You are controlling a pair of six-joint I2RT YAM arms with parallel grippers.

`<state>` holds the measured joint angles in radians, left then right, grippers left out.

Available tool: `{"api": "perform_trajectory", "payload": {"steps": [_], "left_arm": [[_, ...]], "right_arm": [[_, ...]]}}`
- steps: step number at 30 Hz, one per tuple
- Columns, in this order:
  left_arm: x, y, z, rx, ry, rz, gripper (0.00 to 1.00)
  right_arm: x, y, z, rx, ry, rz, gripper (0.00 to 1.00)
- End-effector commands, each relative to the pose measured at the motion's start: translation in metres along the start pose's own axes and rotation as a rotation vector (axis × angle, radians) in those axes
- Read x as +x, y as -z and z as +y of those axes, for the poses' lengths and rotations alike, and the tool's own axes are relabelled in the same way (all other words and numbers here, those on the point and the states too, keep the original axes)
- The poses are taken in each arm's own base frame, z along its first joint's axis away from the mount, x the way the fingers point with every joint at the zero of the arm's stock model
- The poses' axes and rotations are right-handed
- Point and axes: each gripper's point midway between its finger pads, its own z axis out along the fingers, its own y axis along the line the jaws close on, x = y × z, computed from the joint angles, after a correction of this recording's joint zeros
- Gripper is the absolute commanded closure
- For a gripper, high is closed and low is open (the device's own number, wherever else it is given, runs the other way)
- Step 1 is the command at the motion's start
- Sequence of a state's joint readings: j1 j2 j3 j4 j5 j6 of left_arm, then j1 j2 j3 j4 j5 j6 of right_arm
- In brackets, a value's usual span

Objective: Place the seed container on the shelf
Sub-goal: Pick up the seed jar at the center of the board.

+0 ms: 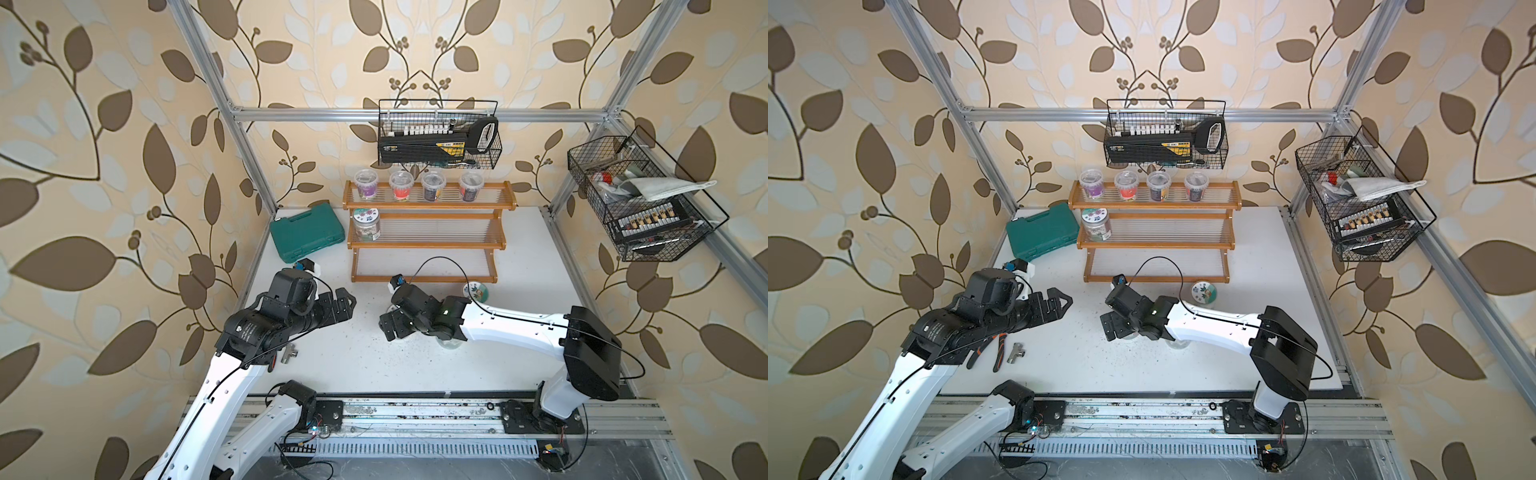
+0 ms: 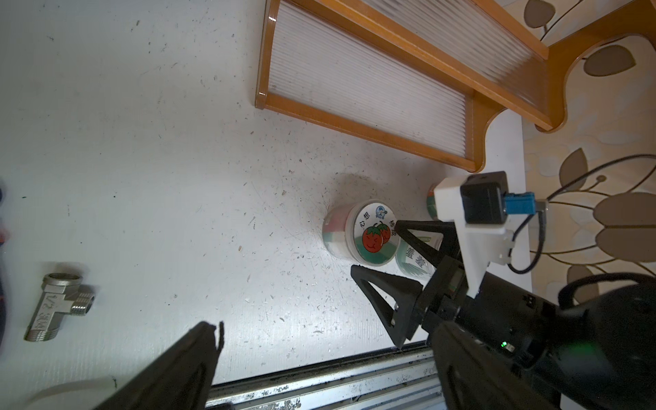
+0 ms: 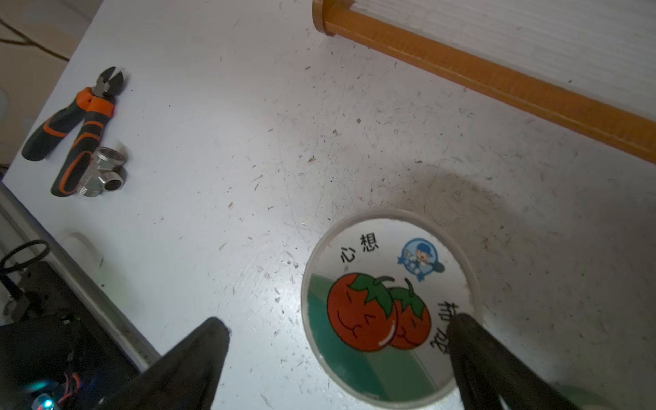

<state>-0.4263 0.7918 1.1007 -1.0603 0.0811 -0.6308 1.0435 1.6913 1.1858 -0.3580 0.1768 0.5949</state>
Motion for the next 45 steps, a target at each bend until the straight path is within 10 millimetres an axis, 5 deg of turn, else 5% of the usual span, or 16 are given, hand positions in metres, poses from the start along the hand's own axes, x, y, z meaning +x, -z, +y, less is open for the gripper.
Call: {"api": "perform_trajectory", "payload": {"steps": [1, 25, 45], "left_arm": [[-0.002, 0.006, 0.001, -0.007, -0.001, -0.019, 0.02], [-0.001, 0.000, 0.003, -0.009, -0.017, -0.017, 0.02], [0.002, -0.006, 0.006, -0.011, -0.020, -0.015, 0.02]], "right_arm": [[0.008, -0.010, -0.010, 0.078, -0.010, 0.036, 0.01], [-0.010, 0.014, -0.039, 0.247, 0.051, -0.056, 0.01], [0.012, -0.025, -0.055, 0.242, -0.037, 0.078, 0.01]]}}
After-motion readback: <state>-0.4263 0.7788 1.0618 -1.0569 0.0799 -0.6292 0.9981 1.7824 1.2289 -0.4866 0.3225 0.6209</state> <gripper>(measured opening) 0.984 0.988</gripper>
